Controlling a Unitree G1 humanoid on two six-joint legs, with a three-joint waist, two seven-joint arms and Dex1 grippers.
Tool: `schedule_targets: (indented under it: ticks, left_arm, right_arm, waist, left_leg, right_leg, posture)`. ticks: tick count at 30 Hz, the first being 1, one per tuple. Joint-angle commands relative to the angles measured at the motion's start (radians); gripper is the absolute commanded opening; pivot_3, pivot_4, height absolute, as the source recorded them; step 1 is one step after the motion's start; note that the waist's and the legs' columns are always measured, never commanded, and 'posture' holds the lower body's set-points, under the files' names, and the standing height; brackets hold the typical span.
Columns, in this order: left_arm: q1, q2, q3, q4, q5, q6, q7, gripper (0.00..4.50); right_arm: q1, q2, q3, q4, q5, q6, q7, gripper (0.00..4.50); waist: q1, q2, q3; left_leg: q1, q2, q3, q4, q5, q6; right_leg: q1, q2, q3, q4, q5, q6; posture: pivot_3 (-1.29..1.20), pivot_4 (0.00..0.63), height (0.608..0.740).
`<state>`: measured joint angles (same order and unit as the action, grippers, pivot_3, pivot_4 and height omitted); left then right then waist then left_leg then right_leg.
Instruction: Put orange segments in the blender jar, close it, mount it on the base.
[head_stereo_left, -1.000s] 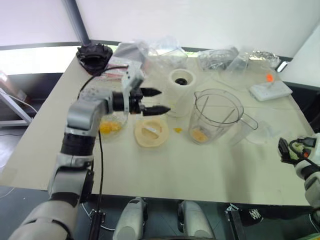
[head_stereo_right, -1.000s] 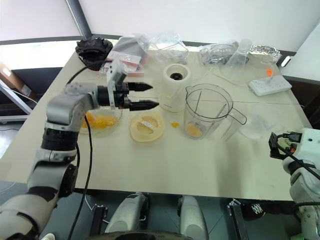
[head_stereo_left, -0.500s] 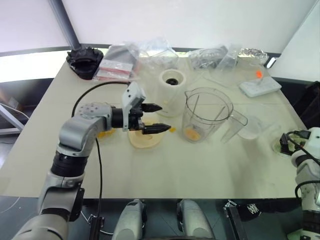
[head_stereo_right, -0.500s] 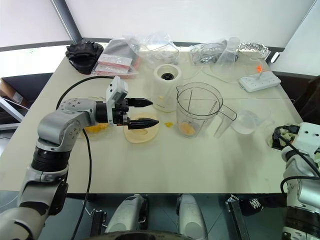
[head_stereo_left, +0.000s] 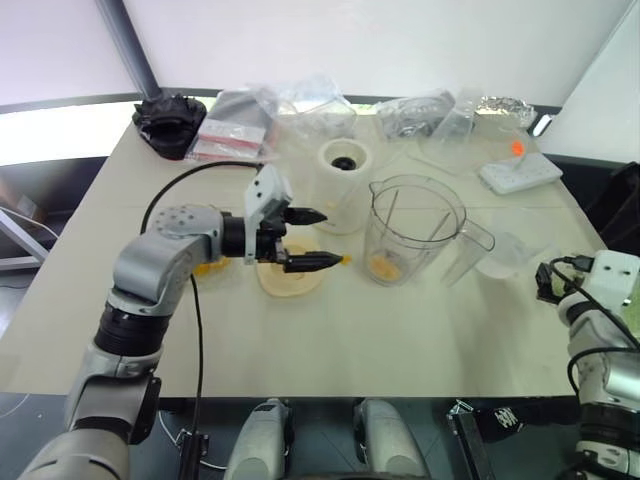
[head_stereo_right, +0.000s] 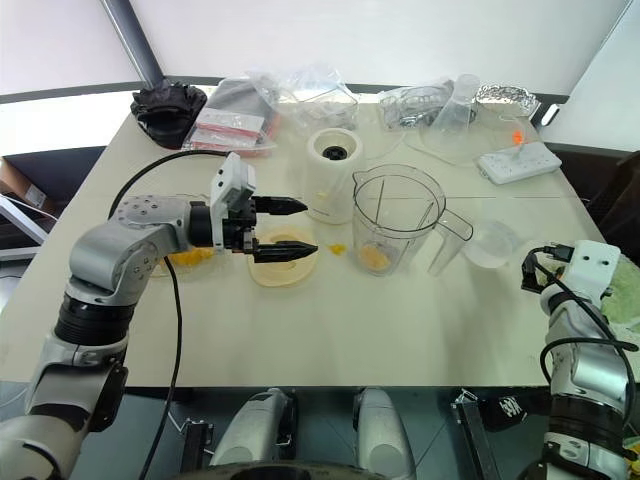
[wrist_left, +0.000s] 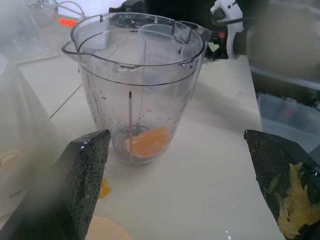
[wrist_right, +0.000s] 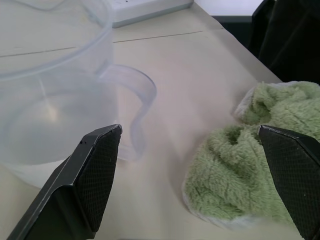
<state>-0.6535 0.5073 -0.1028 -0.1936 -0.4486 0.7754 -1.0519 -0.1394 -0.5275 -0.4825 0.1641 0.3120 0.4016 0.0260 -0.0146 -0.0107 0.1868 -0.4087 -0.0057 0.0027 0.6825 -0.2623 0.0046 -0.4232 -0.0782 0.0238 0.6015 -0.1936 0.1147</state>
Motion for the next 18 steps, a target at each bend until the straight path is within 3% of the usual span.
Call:
schedule_targets:
  ticks: [1,18]
  left_arm:
    - [-0.025,0.006,0.011,-0.007,-0.017,-0.015,0.014,4.45]
    - [-0.031,0.014,0.001,-0.013,-0.010,-0.010,0.063,4.45]
  right_arm:
    - [-0.033,0.002,-0.019,0.004,-0.017,-0.041,-0.010,4.50]
    - [-0.159,-0.027,0.005,0.257,-0.081,-0.177,0.008,4.50]
  waist:
    - [0.000,0.000,0.000]
    - [-0.004,0.000,0.000]
  left_leg:
    - [0.000,0.000,0.000,0.000,0.000,0.000]
    - [0.000,0.000,0.001,0.000,0.000,0.000]
  right_leg:
    - [0.000,0.000,0.000,0.000,0.000,0.000]
    - [0.000,0.000,0.000,-0.001,0.000,0.000]
  posture:
    - [0.00,0.150,0.740]
    - [0.00,0.150,0.740]
